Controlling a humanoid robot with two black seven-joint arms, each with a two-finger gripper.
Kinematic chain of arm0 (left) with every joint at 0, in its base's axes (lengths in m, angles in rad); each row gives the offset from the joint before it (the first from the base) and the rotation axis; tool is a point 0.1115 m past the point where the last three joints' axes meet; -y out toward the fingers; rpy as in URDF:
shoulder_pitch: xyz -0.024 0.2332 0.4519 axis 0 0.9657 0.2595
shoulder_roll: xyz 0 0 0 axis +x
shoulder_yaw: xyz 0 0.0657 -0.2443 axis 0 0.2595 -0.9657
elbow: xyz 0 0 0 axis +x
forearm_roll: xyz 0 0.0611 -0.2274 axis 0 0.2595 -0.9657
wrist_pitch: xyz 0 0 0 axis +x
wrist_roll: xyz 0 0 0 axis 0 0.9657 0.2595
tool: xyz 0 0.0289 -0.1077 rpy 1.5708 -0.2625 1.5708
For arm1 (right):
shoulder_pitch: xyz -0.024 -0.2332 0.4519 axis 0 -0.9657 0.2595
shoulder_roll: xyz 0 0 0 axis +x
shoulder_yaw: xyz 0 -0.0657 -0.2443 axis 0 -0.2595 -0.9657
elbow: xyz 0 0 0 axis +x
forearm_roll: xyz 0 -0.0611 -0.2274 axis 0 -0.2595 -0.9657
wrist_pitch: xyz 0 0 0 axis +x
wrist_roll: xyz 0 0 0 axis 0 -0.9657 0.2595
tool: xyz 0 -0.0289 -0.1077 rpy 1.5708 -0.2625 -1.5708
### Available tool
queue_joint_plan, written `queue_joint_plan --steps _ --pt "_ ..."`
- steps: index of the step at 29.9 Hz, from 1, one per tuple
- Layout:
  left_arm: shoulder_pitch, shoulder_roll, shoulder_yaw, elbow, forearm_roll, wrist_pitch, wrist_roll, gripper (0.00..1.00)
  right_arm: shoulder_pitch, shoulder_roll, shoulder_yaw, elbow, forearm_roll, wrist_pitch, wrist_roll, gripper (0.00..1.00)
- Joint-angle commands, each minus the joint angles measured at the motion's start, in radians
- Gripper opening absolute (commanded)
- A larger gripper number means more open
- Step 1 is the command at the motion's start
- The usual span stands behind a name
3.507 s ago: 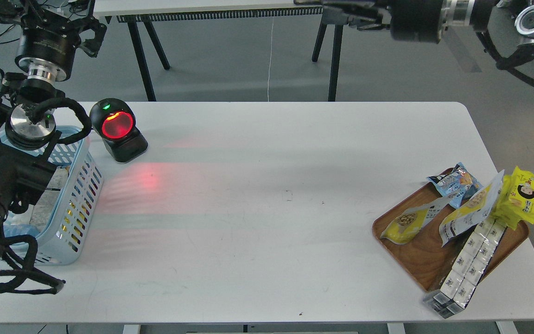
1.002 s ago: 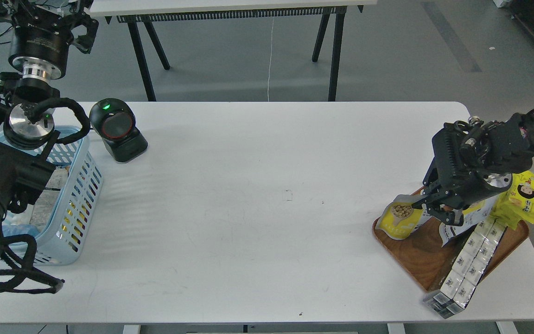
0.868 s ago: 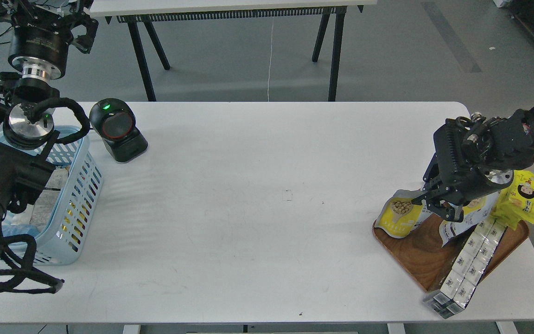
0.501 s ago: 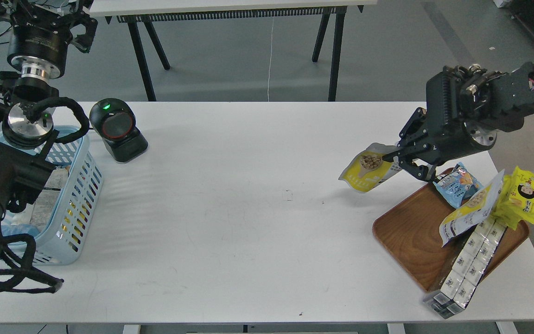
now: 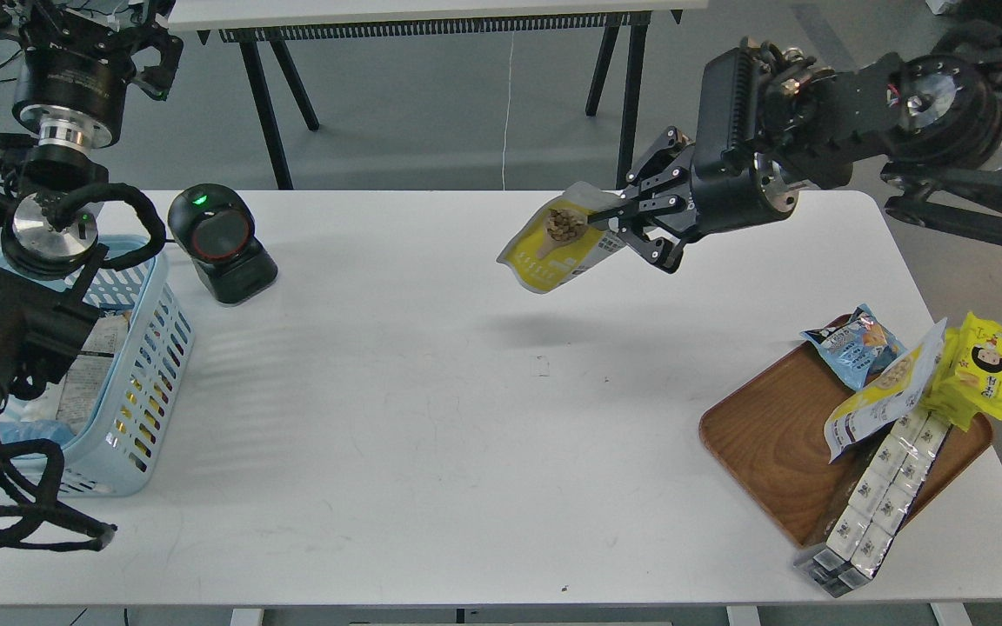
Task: Scan snack and place in basket
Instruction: 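Lift the yellow snack bag and carry it toward the scanner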
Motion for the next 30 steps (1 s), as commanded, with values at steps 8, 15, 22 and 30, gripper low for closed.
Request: queue_joint_plan --steps 8,15,22,30 --pt "0.001 0.011 0.001 0.0 0.001 0.0 0.0 1.0 -0.081 0.226 0.054 -0.136 0.001 0.004 0.0 0.0" --pt "0.002 0.011 0.001 0.0 0.001 0.0 0.0 1.0 -0.121 0.358 0.054 -0.217 0.0 0.006 0.0 0.0" --pt "0.002 0.01 0.001 0.0 0.001 0.0 0.0 1.0 -0.128 0.407 0.045 -0.237 0.0 0.054 0.0 0.01" --pt "0.002 0.01 0.001 0.0 0.001 0.0 -0.002 1.0 -0.145 0.42 0.043 -0.256 0.0 0.067 0.0 0.01"
